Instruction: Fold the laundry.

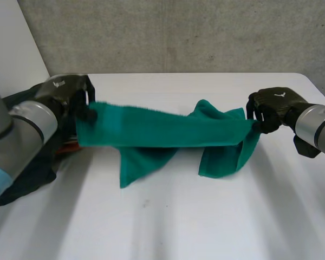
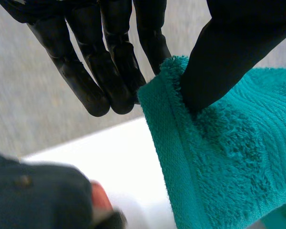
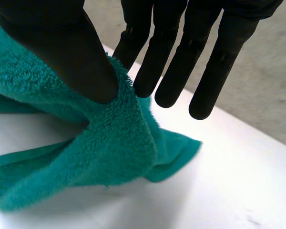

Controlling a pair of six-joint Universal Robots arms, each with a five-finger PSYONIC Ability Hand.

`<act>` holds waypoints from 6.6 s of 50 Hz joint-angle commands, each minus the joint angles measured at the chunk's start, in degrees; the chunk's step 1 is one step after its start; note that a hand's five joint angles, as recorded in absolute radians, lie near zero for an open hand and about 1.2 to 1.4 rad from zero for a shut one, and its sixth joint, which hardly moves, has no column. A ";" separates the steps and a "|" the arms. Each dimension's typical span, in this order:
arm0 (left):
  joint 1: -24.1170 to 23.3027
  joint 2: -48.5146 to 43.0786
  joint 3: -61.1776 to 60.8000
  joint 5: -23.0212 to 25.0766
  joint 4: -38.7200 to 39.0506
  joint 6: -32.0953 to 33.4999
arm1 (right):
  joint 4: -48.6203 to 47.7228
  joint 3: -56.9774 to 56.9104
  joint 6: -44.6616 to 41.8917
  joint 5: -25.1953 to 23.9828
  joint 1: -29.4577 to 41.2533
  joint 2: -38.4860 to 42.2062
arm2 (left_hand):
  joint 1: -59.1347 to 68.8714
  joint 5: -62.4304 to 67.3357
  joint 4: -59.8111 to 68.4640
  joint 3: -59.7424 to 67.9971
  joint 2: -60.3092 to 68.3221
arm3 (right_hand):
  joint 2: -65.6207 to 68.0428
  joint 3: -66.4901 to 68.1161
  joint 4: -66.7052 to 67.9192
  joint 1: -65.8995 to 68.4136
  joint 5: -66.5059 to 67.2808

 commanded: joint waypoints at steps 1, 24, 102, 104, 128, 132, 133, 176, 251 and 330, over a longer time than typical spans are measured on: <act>0.03 -8.38 0.36 -0.61 -0.06 -1.78 | -2.86 -8.18 -2.15 -0.92 4.07 11.96 | 13.46 14.11 11.52 11.92 11.32 | 12.51 11.91 11.39 15.36 13.30; 0.47 -11.82 2.21 -1.93 0.20 -2.13 | -5.15 7.53 13.83 22.71 5.40 0.65 | 13.46 14.11 11.52 11.92 11.32 | -52.28 -52.88 -53.40 -49.42 -51.49; 0.30 -20.69 44.73 -2.28 5.99 -5.64 | -26.56 -27.61 -24.23 17.10 1.08 11.72 | 13.46 14.11 11.52 11.92 11.32 | 12.51 11.91 11.39 15.36 13.30; 0.47 -20.26 49.22 -4.12 8.28 -8.62 | -35.97 -27.53 -21.85 17.10 1.26 10.31 | 13.46 14.11 11.52 11.92 11.32 | 12.51 11.91 11.39 15.36 13.30; 3.81 -17.06 3.27 -2.81 12.16 -8.20 | -40.40 12.54 -17.79 1.46 0.82 9.93 | 13.46 14.11 11.52 11.92 11.32 | 12.51 11.91 11.39 15.36 13.30; 4.34 -22.26 3.44 -2.99 10.23 -5.65 | -40.14 14.48 -21.92 1.54 2.05 14.86 | 13.46 14.11 11.52 11.92 11.32 | 12.51 11.91 11.39 15.36 13.30; 4.43 -22.97 3.53 -2.99 9.44 -5.21 | -39.79 14.66 -22.54 1.89 2.31 15.66 | 13.46 14.11 11.52 11.92 11.32 | 12.51 11.91 11.39 15.36 13.30; 7.07 -11.28 -15.99 14.68 12.42 27.14 | -33.10 16.68 -14.81 10.33 4.16 10.66 | -25.51 -24.86 -27.45 -27.05 -27.66 | -18.47 -19.07 -19.59 -15.61 -17.68; 6.45 -6.72 -3.59 10.11 1.35 18.35 | -18.07 3.50 -21.58 -6.63 -10.78 17.78 | 13.46 14.11 11.52 11.92 11.32 | -31.59 -32.19 -32.71 -28.73 -30.80; 8.38 1.89 -15.45 14.41 -23.43 23.70 | 40.46 3.67 -51.63 5.41 -22.11 2.32 | 13.46 14.11 11.52 11.92 11.32 | 12.51 11.91 11.39 15.36 13.30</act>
